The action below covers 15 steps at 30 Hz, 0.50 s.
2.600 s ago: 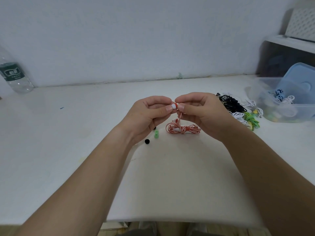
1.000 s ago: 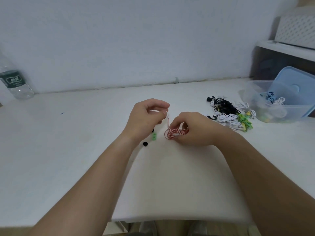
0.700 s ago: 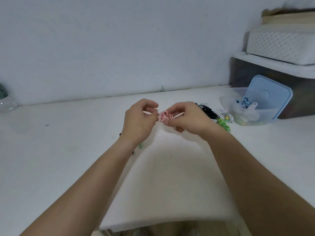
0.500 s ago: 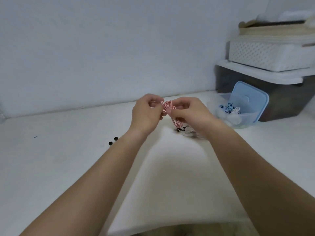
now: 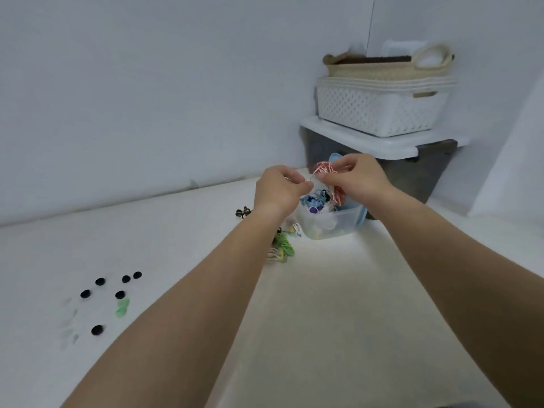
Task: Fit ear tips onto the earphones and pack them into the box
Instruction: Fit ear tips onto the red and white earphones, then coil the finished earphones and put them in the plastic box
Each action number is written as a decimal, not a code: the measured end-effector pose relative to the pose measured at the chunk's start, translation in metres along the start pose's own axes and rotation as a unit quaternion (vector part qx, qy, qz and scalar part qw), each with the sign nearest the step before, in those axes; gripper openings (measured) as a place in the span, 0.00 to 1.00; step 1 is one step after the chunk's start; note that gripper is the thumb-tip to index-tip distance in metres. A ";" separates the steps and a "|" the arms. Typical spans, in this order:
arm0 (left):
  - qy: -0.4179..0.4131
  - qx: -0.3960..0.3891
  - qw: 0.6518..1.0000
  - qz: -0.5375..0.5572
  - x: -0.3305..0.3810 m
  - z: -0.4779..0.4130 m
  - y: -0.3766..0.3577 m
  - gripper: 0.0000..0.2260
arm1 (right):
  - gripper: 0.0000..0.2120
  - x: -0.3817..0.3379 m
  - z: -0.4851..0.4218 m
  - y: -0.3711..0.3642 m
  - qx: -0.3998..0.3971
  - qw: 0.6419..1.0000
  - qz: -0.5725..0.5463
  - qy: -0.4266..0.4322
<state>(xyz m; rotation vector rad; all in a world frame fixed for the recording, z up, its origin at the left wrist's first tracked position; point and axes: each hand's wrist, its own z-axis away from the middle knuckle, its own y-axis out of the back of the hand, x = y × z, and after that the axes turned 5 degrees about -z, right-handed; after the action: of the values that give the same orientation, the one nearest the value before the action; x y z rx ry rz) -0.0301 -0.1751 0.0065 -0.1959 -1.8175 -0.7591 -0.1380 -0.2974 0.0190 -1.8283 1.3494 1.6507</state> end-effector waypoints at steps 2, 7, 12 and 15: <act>-0.018 -0.005 0.999 -0.042 0.001 -0.007 -0.014 0.07 | 0.12 0.002 -0.006 0.004 0.006 0.998 0.067 0.010; -0.032 -0.056 0.990 -0.122 -0.003 -0.014 -0.021 0.09 | 0.13 -0.002 -0.016 0.003 -0.034 0.955 0.292 0.038; -0.028 -0.035 0.996 -0.080 -0.016 -0.008 0.010 0.06 | 0.09 -0.011 -0.008 -0.008 -0.031 0.970 0.220 0.102; -0.026 -0.034 0.992 -0.117 -0.031 0.003 0.038 0.04 | 0.07 -0.020 0.010 -0.024 -0.122 0.976 0.151 0.104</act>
<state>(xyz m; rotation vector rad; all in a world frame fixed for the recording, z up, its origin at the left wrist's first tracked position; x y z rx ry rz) -0.0027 -0.1368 -0.0070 -0.0462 -1.8869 -0.9891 -0.1222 -0.2696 0.0258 -2.0666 1.6442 1.8911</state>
